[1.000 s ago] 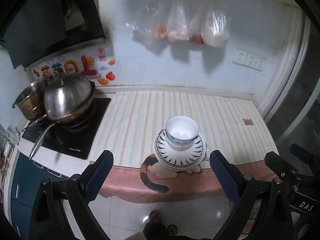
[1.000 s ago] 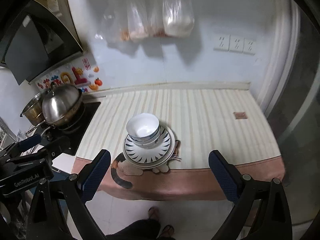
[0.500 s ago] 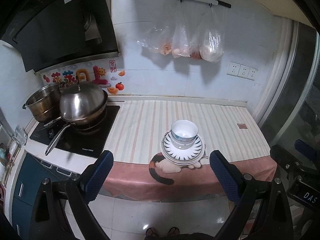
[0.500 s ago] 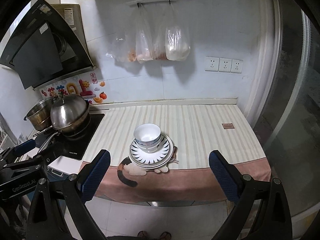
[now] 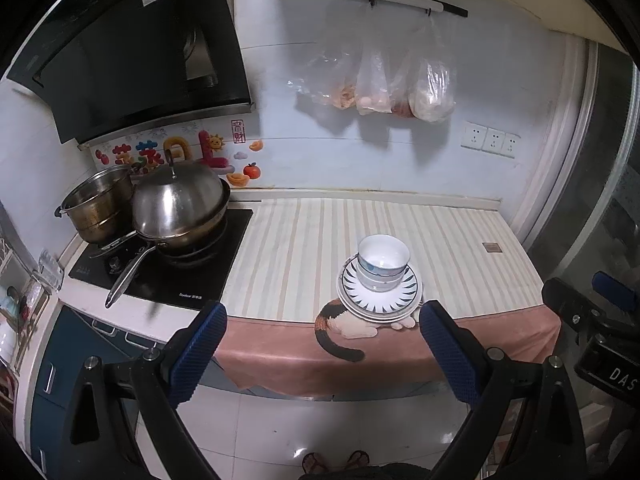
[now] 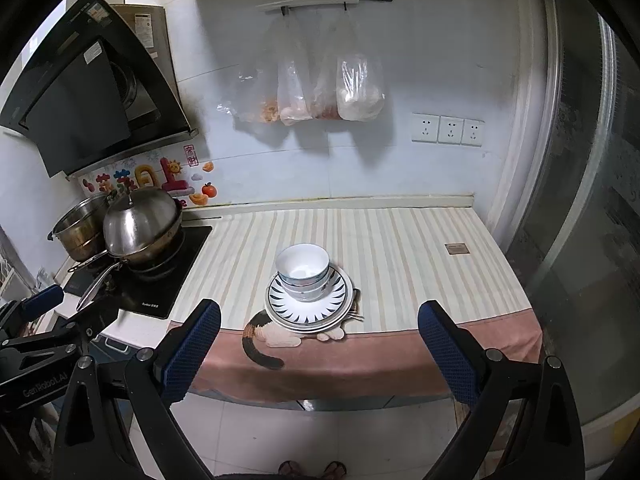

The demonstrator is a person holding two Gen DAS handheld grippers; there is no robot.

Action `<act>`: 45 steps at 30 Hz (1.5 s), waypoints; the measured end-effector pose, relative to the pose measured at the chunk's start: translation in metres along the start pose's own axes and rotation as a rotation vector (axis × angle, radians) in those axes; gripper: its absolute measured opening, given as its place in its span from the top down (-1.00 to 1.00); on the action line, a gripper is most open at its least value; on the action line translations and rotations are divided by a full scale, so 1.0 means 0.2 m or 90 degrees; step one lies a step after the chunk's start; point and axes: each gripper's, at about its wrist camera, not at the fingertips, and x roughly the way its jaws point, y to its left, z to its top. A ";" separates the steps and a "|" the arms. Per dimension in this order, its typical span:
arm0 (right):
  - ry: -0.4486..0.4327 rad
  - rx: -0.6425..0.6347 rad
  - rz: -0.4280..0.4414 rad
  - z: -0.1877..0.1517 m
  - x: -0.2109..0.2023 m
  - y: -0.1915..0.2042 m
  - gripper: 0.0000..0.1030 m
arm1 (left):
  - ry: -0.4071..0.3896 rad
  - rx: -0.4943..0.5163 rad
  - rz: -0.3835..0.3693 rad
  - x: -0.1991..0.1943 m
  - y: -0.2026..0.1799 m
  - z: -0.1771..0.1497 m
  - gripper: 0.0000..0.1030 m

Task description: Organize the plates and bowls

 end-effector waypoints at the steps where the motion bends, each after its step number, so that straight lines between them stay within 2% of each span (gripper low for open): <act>1: 0.001 0.001 0.002 0.00 0.00 0.00 -0.96 | 0.000 0.000 0.000 0.00 0.01 0.00 -0.92; 13: 0.004 -0.009 -0.004 0.02 0.03 0.07 -0.96 | 0.006 -0.006 -0.010 0.02 0.08 0.01 -0.92; 45: 0.004 0.001 -0.021 -0.01 0.02 0.09 -0.97 | 0.006 0.003 -0.021 0.02 0.09 0.04 -0.92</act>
